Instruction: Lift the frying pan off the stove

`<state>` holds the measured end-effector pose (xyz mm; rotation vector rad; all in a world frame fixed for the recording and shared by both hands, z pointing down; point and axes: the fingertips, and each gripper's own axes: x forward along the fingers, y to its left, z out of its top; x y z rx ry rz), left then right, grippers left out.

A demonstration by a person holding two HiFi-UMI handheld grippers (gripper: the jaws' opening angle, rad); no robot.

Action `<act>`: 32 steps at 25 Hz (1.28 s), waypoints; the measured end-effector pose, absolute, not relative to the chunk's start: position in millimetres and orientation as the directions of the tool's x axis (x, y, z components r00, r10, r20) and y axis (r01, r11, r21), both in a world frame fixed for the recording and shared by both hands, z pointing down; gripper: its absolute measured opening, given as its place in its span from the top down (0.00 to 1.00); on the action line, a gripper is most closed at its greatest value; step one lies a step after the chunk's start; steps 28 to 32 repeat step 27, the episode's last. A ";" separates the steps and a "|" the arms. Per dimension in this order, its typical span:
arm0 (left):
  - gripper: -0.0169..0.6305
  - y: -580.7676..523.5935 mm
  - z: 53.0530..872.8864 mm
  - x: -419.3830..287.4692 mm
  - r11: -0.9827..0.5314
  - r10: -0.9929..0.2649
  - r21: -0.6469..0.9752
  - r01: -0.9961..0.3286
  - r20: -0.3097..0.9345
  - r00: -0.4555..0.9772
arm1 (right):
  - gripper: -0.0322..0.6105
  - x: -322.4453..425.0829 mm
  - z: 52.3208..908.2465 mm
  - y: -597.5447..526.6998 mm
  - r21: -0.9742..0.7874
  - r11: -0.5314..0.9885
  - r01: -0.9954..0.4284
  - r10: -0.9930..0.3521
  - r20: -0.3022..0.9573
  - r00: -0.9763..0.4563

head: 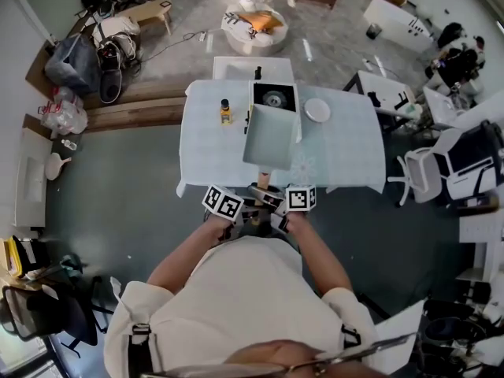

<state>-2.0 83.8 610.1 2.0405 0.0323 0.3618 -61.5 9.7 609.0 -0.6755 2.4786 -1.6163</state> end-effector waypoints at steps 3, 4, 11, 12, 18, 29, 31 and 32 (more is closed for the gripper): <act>0.74 83.5 609.7 -1.9 -0.481 0.173 0.867 -0.129 0.238 0.956 | 0.68 -64.0 605.0 9.4 -0.897 0.343 -0.278 -0.417 0.119 -0.901; 0.74 83.6 609.5 -2.2 -0.484 0.172 0.866 -0.129 0.238 0.956 | 0.68 -64.3 604.5 9.3 -0.895 0.349 -0.280 -0.417 0.119 -0.901; 0.74 82.0 609.9 -1.2 -0.478 0.168 0.869 -0.129 0.235 0.957 | 0.68 -58.9 612.3 7.4 -0.882 0.342 -0.323 -0.418 0.165 -0.893; 0.74 81.5 609.4 -1.4 -0.478 0.168 0.869 -0.130 0.235 0.957 | 0.68 -59.2 611.8 6.9 -0.884 0.341 -0.320 -0.419 0.162 -0.894; 0.74 80.7 610.4 -0.6 -0.477 0.166 0.869 -0.132 0.237 0.957 | 0.68 -61.4 612.1 8.0 -0.899 0.326 -0.292 -0.412 0.143 -0.900; 0.74 76.7 609.9 0.2 -0.480 0.161 0.866 -0.141 0.245 0.956 | 0.68 -57.5 609.2 1.3 -0.869 0.369 -0.331 -0.408 0.168 -0.897; 0.74 76.7 609.9 0.2 -0.480 0.161 0.866 -0.141 0.245 0.956 | 0.68 -57.5 609.2 1.3 -0.869 0.369 -0.331 -0.408 0.168 -0.897; 0.74 76.7 609.9 0.2 -0.480 0.161 0.866 -0.141 0.245 0.956 | 0.68 -57.5 609.2 1.3 -0.869 0.369 -0.331 -0.408 0.168 -0.897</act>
